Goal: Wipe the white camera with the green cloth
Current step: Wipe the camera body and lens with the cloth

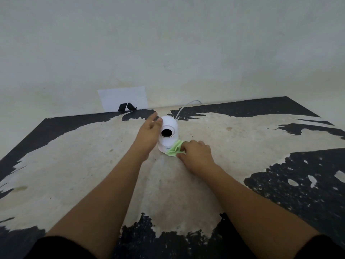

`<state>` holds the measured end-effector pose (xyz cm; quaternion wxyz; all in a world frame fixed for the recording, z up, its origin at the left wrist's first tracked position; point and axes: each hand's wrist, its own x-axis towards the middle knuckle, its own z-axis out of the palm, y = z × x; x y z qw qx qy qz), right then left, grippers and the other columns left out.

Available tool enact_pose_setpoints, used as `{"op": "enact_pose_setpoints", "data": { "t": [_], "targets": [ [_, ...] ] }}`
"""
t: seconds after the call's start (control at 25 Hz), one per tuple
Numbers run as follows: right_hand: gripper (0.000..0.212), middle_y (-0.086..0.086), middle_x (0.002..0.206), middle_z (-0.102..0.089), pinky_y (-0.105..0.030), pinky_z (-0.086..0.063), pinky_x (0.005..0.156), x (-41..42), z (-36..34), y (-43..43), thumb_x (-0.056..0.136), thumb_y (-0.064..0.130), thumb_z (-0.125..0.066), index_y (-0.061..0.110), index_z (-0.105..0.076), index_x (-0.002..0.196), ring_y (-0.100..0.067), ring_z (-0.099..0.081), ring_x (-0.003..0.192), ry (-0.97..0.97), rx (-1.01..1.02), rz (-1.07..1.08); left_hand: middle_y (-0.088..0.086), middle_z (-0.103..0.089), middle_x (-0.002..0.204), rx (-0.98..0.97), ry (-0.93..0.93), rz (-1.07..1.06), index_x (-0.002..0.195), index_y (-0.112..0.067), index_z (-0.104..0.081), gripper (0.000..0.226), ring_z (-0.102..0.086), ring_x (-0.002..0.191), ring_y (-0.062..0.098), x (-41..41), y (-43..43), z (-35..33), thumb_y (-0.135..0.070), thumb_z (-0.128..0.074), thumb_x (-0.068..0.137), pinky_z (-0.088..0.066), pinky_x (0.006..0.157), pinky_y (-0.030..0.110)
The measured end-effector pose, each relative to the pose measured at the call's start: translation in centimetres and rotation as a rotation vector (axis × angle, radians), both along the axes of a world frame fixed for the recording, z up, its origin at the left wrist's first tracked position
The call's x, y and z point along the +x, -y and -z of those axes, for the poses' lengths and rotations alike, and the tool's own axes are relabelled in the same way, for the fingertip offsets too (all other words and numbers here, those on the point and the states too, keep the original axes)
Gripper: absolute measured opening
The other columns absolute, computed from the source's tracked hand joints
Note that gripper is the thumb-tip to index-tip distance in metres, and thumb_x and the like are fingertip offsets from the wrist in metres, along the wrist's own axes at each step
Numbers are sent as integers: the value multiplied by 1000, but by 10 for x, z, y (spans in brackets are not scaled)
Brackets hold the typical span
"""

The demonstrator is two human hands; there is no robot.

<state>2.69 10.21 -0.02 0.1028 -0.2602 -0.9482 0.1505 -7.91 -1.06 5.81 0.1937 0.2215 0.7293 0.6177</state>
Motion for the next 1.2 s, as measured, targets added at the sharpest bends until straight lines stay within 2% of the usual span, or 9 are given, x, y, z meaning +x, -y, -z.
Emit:
{"op": "enact_pose_setpoints", "data": {
  "t": [0.12,0.36,0.56,0.76,0.84,0.96,1.04,1.12,1.2],
  "targets": [
    [16,-9,98,-66,-39,-39,78,-9,-1,3,92,24,-47,16,-61,94,-33,-57,93,-96,-102,-16,-11,-61,105,15,24,18,122,-33,-55,29,-58,93,9,2,-1,1,-39,-47,95,-51,83,38],
    [11,-11,86,-61,-36,-41,66,-19,-2,6,90,15,-45,10,-51,83,-28,-55,78,-199,-239,37,-13,-61,97,27,40,-16,118,-33,-58,27,-58,88,5,-2,0,2,-39,-50,93,-53,81,39],
    [12,-3,85,-61,-30,-42,60,-30,-17,-6,90,14,-48,9,-59,90,-21,-55,78,-448,-509,138,-3,-60,113,-17,49,12,125,-35,-54,33,-57,98,14,-1,2,2,-43,-48,93,-53,84,46],
    [31,1,110,-67,-37,-54,87,-23,-17,-2,86,35,-61,19,-61,114,-15,-63,98,-585,-789,-2,-1,-61,116,11,8,-12,128,-32,-52,37,-58,93,5,1,-1,4,-44,-48,93,-54,85,45],
    [43,3,116,-63,-33,-53,88,-21,-10,1,81,32,-70,22,-58,121,-12,-61,101,-551,-734,-22,0,-62,116,15,-14,-19,127,-32,-53,37,-59,94,6,0,-2,6,-45,-48,92,-54,87,47],
    [18,-6,99,-69,-40,-55,78,-19,-12,6,88,17,-58,13,-64,104,-22,-64,86,-645,-589,55,-3,-57,116,3,10,-24,132,-33,-50,41,-57,98,13,3,1,4,-45,-47,93,-51,93,49],
    [15,-8,85,-68,-36,-49,68,-13,-18,8,91,15,-52,9,-65,94,-21,-59,73,-678,-578,65,-4,-53,123,10,39,-5,137,-33,-45,43,-52,109,17,6,-1,4,-44,-43,95,-46,100,43],
    [16,-4,81,-66,-36,-48,68,3,-25,7,92,13,-51,15,-66,92,-16,-55,71,-712,-700,9,-2,-45,141,-20,-64,-48,143,-29,-36,49,-43,129,18,11,0,5,-43,-40,96,-34,106,34],
    [22,-4,84,-65,-37,-50,70,25,-33,5,93,9,-48,19,-67,92,-15,-57,75,-728,-852,-39,1,-37,149,-44,-343,-170,144,-26,-35,52,-34,138,21,23,5,7,-42,-43,95,-27,111,35]
  ]
}}
